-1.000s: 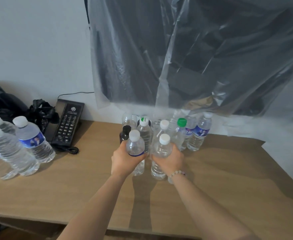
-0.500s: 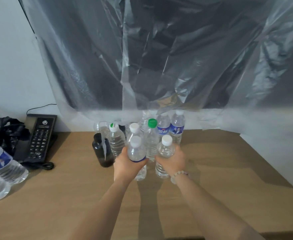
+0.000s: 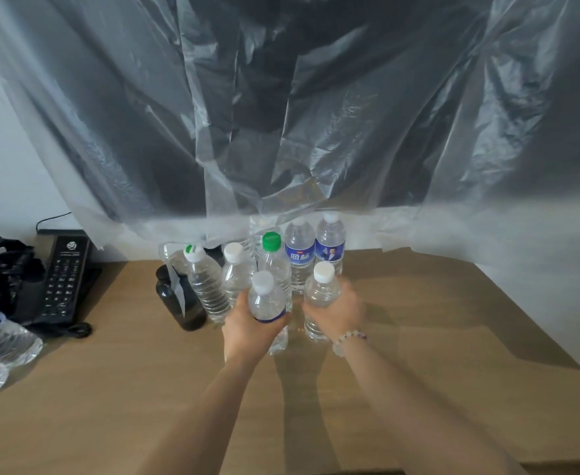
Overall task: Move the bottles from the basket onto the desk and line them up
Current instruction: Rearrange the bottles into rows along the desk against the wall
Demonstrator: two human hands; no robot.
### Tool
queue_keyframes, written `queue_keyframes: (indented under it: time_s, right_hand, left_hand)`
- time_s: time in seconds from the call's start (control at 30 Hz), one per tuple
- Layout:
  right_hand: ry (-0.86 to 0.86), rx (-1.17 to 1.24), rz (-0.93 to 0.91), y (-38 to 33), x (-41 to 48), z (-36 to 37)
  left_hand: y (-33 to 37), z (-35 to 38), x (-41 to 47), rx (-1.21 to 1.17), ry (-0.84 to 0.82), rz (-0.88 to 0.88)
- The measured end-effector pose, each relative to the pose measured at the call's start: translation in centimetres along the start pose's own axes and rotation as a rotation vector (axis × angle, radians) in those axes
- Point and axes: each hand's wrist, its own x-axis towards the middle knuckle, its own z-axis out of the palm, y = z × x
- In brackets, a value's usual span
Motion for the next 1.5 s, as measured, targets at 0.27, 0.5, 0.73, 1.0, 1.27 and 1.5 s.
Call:
queue_keyframes:
  time_s: [0.27, 0.5, 0.73, 1.0, 1.27, 1.5]
  right_hand:
    - [-0.051, -0.006, -0.064, 0.7, 1.4, 0.1]
    - [-0.109, -0.005, -0.084, 0.5, 2.5, 0.4]
    - [-0.173, -0.009, -0.107, 0.5, 2.6, 0.2]
    - [-0.271, -0.102, 0.081, 2.2, 1.8, 0.6]
    - [-0.504, -0.502, 0.225, 3.5, 0.0, -0.8]
    - [-0.491, -0.53, 0.173, 3.2, -0.1, 0.5]
  left_hand:
    - [0.6, 1.7, -0.2, 0.0, 0.063, -0.049]
    - [0.5, 2.4, 0.2, 0.026, 0.078, -0.071]
    - [-0.8, 2.4, 0.5, -0.021, 0.067, -0.085]
    - [-2.9, 1.9, 1.2, 0.118, -0.057, -0.022]
    - [-8.0, 1.9, 2.4, 0.513, -0.391, -0.35]
    - [-10.2, 3.1, 3.2, 0.695, -0.435, -0.334]
